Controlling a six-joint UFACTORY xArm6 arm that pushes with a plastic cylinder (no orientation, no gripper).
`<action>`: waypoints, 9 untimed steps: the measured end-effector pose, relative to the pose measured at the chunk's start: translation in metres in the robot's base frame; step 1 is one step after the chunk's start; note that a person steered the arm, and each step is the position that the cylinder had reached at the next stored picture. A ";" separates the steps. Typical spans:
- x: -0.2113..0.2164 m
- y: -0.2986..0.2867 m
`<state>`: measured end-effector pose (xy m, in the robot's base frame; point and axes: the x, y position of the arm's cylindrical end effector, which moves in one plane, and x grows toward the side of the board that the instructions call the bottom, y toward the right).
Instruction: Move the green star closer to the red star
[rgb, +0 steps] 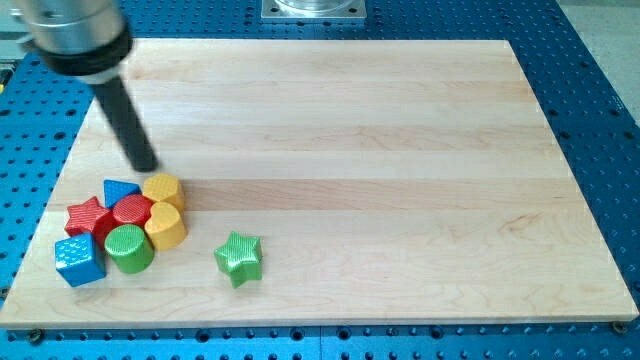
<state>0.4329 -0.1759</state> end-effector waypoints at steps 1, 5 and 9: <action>0.006 0.091; 0.185 0.185; 0.186 0.093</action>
<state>0.6184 -0.0830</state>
